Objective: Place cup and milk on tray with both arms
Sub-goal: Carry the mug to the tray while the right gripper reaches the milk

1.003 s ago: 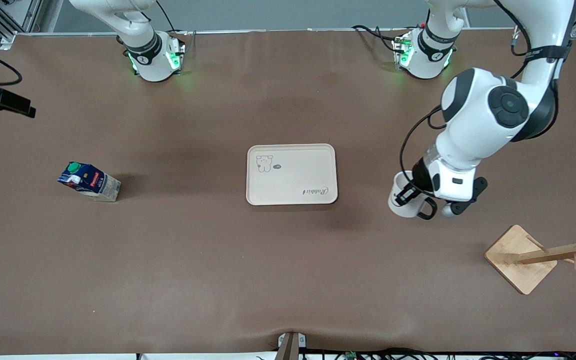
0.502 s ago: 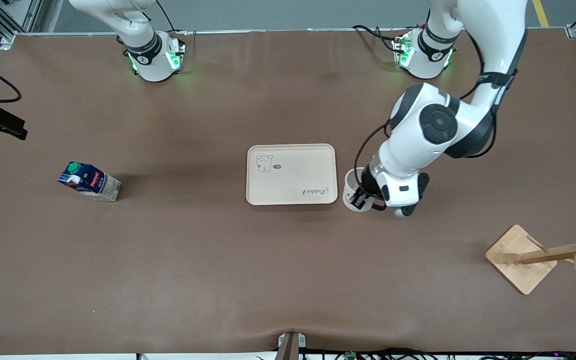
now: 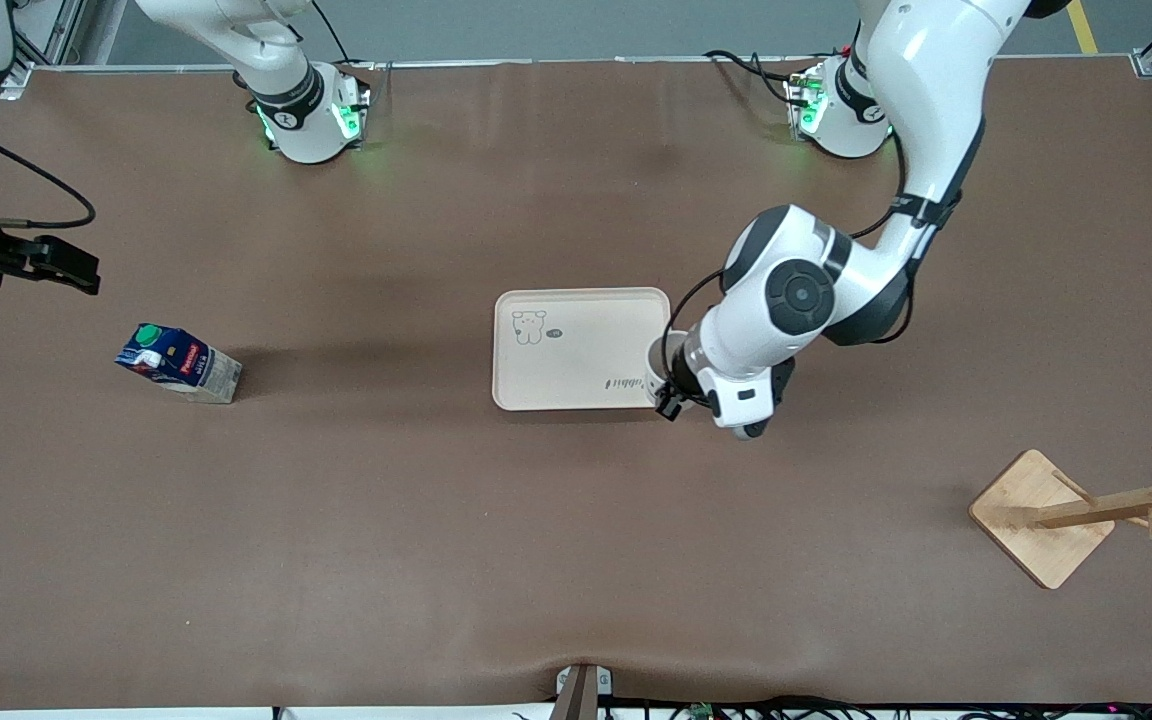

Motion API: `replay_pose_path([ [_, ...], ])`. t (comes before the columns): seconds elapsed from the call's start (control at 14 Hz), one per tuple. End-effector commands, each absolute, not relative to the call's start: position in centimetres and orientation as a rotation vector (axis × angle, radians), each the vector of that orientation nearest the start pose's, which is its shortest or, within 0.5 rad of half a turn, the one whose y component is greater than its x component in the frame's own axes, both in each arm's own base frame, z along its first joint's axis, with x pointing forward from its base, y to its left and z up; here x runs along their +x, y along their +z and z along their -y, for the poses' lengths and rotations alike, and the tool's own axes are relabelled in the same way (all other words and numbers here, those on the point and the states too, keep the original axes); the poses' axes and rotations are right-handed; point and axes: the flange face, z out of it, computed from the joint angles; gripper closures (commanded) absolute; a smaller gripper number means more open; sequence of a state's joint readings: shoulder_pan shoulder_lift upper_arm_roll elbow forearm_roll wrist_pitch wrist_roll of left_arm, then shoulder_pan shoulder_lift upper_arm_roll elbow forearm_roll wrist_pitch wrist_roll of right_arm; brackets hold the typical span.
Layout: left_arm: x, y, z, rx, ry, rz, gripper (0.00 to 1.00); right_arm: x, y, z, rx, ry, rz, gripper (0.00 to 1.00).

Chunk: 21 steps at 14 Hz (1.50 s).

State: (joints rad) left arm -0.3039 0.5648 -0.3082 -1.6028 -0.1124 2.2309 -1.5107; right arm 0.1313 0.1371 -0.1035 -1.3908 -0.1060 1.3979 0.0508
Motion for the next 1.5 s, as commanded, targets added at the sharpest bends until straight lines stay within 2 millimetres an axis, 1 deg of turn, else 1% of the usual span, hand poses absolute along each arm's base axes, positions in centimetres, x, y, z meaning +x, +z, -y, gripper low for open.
replay_pose_path([
  [0.0,58.0,31.5,39.9,-2.917,0.357,1.577,1.00,57.4,61.4,-2.4,-3.268,0.255,-0.011,0.00],
  [0.07,57.0,30.5,41.1,-2.921,0.389,1.543,1.00,57.3,61.2,-2.5,-3.268,0.271,-0.004,0.00],
  [0.14,56.7,29.3,41.5,-2.910,0.416,1.527,1.00,57.5,61.4,-2.2,-3.270,0.256,-0.011,0.00],
  [0.21,56.1,28.0,42.2,-2.914,0.452,1.484,1.00,57.9,60.8,-2.4,-3.270,0.258,-0.006,0.00],
  [0.29,55.5,27.6,42.9,-2.933,0.474,1.440,1.00,57.9,60.3,-2.8,-3.269,0.282,-0.003,0.00],
  [0.36,55.1,26.7,43.0,-2.918,0.500,1.420,1.00,57.9,60.4,-2.9,-3.271,0.282,-0.002,0.00],
  [0.43,54.8,26.2,43.2,-2.905,0.516,1.398,1.00,58.0,60.7,-2.5,-3.269,0.268,-0.007,0.00],
  [0.5,54.3,26.1,43.7,-2.921,0.520,1.361,1.00,58.0,60.7,-2.1,-3.265,0.272,-0.016,0.00],
  [0.64,54.0,25.2,43.5,-2.951,0.542,1.241,1.00,57.7,60.2,-2.5,-3.266,0.313,-0.006,0.00],
  [0.72,53.9,24.6,43.5,-2.965,0.552,1.200,1.00,57.8,60.6,-2.2,-3.276,0.294,-0.010,0.00],
  [0.86,53.9,23.8,43.5,-2.976,0.559,1.155,1.00,59.3,58.2,-1.5,-3.280,0.324,-0.013,0.00],
  [0.93,53.7,23.3,43.5,-2.971,0.568,1.151,1.00,60.2,57.2,-1.2,-3.284,0.295,-0.011,0.00],
  [1.0,53.7,23.0,43.5,-2.968,0.572,1.148,1.00,60.9,55.3,-1.5,-3.282,0.330,-0.001,0.00],
  [1.07,53.7,22.8,43.4,-2.965,0.577,1.151,1.00,61.3,53.6,-0.9,-3.276,0.363,-0.013,0.00],
  [1.15,53.7,22.7,43.4,-2.963,0.580,1.152,0.83,61.9,52.3,0.7,-3.272,0.339,-0.049,0.00],
  [1.22,53.8,22.6,43.3,-2.963,0.576,1.154,0.62,62.0,50.8,2.2,-3.269,0.327,-0.081,0.00],
  [1.29,53.7,22.6,43.4,-2.963,0.574,1.152,0.39,61.9,49.8,3.7,-3.262,0.332,-0.112,0.00],
  [1.36,53.8,22.9,43.3,-2.964,0.571,1.156,0.10,61.6,48.5,5.4,-3.251,0.361,-0.118,0.00],
  [1.43,54.0,23.6,43.4,-2.972,0.557,1.163,0.00,61.4,47.2,7.5,-3.245,0.355,-0.118,0.00],
])
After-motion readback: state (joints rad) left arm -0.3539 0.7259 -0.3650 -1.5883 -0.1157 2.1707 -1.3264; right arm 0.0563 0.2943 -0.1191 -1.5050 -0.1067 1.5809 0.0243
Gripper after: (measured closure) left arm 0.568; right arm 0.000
